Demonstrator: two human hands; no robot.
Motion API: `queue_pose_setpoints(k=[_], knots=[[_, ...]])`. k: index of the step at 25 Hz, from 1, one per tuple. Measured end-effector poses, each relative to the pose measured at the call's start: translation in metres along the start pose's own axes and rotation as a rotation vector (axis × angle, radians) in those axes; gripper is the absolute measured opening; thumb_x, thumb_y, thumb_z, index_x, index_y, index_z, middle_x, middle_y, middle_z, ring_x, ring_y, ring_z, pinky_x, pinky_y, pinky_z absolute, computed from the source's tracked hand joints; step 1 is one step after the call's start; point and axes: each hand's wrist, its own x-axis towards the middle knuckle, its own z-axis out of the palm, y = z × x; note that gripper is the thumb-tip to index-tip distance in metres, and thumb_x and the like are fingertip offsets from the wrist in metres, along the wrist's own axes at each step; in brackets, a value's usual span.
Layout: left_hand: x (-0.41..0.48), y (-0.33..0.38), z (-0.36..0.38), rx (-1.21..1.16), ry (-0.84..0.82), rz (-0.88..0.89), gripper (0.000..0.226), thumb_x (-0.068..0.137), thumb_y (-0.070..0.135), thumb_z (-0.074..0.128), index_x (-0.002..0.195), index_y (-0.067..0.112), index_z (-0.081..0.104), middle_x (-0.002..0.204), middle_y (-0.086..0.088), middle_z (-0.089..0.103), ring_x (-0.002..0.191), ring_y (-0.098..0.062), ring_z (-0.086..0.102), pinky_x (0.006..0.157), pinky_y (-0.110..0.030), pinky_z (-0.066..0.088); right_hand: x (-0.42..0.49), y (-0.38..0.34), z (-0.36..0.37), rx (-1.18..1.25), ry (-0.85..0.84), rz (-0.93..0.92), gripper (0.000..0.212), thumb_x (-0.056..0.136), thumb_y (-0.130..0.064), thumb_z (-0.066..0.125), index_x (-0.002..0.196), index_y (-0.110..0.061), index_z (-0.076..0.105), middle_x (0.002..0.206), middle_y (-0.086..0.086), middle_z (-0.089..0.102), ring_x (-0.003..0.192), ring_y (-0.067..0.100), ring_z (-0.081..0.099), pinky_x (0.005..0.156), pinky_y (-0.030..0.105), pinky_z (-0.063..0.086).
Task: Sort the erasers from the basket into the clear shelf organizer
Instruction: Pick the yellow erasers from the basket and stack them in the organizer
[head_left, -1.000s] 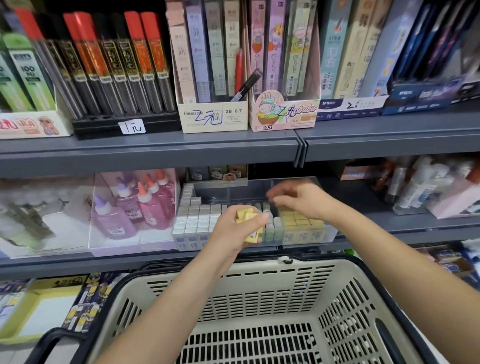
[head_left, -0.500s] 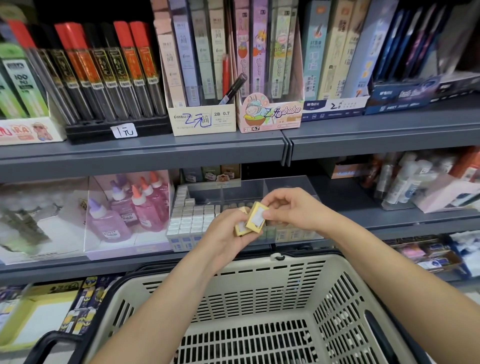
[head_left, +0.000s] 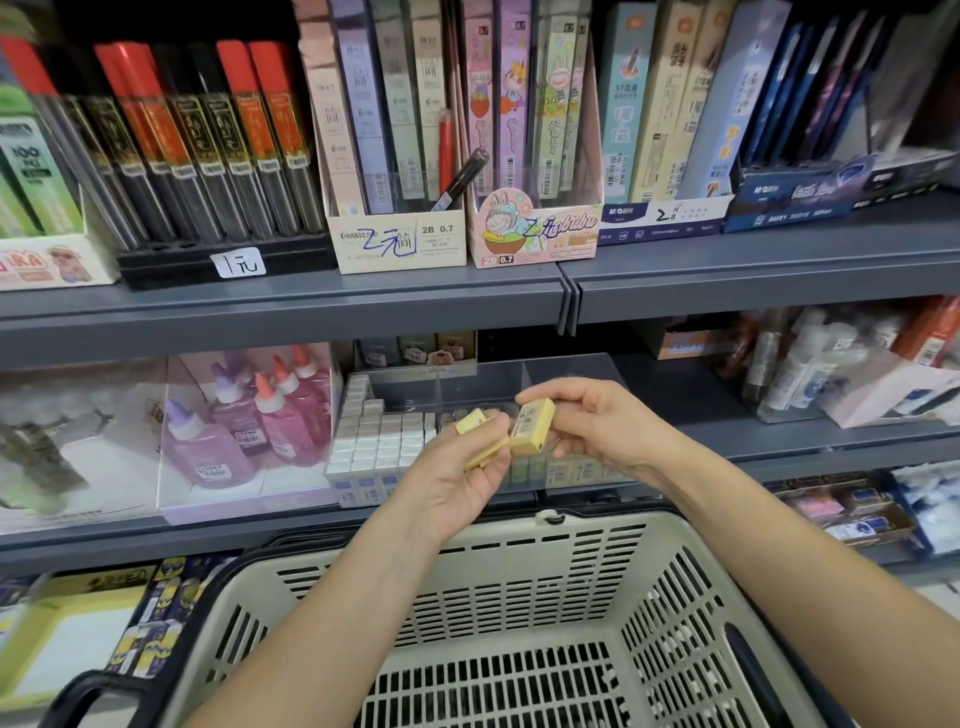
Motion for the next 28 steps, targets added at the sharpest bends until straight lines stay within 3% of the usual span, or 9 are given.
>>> queue_pose_setpoints(k=[3,9,13,15,19,22,24,25,28], knots=[[0.000,0.000,0.002,0.028,0.037,0.038,0.030,0.063,0.004,0.071,0.090,0.002,0.060,0.083,-0.014,0.066,0.064,-0.016,0.065,0.047,-0.016,0.051,0.001,0.002,-0.002,0.114,0.027,0.016,0.021,0.089,0.000,0.054,0.102,-0.010,0.067,0.081,0.009,0.072,0.071,0.011,0.068,0.063,0.017,0.055],[-0.004,0.001,0.000,0.069,0.048,-0.030,0.039,0.062,0.013,0.076,0.097,0.000,0.063,0.086,-0.015,0.068,0.071,-0.018,0.067,0.059,-0.022,0.057,-0.001,0.005,-0.007,0.102,0.079,0.016,0.016,0.083,-0.002,0.062,0.096,-0.011,0.065,0.087,0.014,0.073,0.080,0.017,0.071,0.069,0.019,0.056],[0.001,-0.002,0.002,0.027,0.103,0.088,0.027,0.071,-0.001,0.071,0.094,0.002,0.057,0.088,-0.015,0.066,0.071,-0.019,0.069,0.056,-0.022,0.056,-0.003,0.002,-0.007,0.119,0.072,-0.003,0.019,0.087,-0.010,0.059,0.104,-0.015,0.067,0.097,0.010,0.073,0.092,0.022,0.070,0.073,0.020,0.055],[0.005,-0.003,0.003,0.080,0.139,0.193,0.028,0.074,-0.005,0.069,0.094,0.005,0.054,0.095,-0.014,0.064,0.076,-0.019,0.069,0.059,-0.021,0.056,-0.001,-0.001,-0.007,0.137,0.127,0.030,0.024,0.085,-0.011,0.062,0.109,-0.011,0.064,0.096,0.010,0.073,0.089,0.020,0.071,0.069,0.019,0.056],[0.010,-0.009,-0.001,0.352,0.176,0.355,0.035,0.076,-0.003,0.071,0.100,0.014,0.050,0.102,-0.010,0.060,0.090,-0.018,0.064,0.070,-0.021,0.055,0.003,-0.005,-0.006,0.075,0.143,0.319,0.013,0.086,-0.007,0.062,0.098,-0.002,0.065,0.083,0.017,0.073,0.071,0.017,0.072,0.051,0.017,0.055],[0.014,-0.009,-0.001,0.351,0.163,0.360,0.026,0.082,0.000,0.066,0.098,0.012,0.048,0.099,-0.009,0.058,0.084,-0.014,0.065,0.067,-0.019,0.054,0.016,-0.011,-0.011,0.023,0.265,0.232,0.009,0.086,-0.003,0.060,0.094,-0.003,0.064,0.081,0.014,0.073,0.066,0.013,0.071,0.047,0.015,0.052],[0.014,-0.003,-0.002,0.272,0.165,0.308,0.017,0.086,-0.003,0.058,0.095,0.008,0.048,0.101,-0.012,0.057,0.089,-0.017,0.063,0.066,-0.020,0.055,0.034,-0.018,-0.025,-0.144,0.436,0.102,0.013,0.086,-0.002,0.059,0.098,-0.002,0.065,0.083,0.008,0.072,0.060,0.004,0.069,0.048,0.012,0.050],[0.014,0.001,-0.003,0.253,0.163,0.287,0.015,0.087,-0.005,0.054,0.095,0.006,0.048,0.104,-0.014,0.057,0.092,-0.019,0.062,0.066,-0.021,0.055,0.043,-0.022,-0.033,-0.356,0.490,0.084,0.014,0.088,-0.005,0.057,0.099,-0.003,0.065,0.089,0.007,0.071,0.061,0.001,0.067,0.049,0.011,0.047],[0.010,0.009,-0.015,0.263,0.104,0.281,0.018,0.087,-0.004,0.057,0.101,0.004,0.050,0.108,-0.015,0.062,0.092,-0.019,0.068,0.067,-0.021,0.056,0.065,-0.016,-0.051,-1.110,0.418,0.113,0.023,0.095,-0.021,0.048,0.110,-0.016,0.064,0.115,0.008,0.066,0.096,0.019,0.062,0.061,0.017,0.038]])
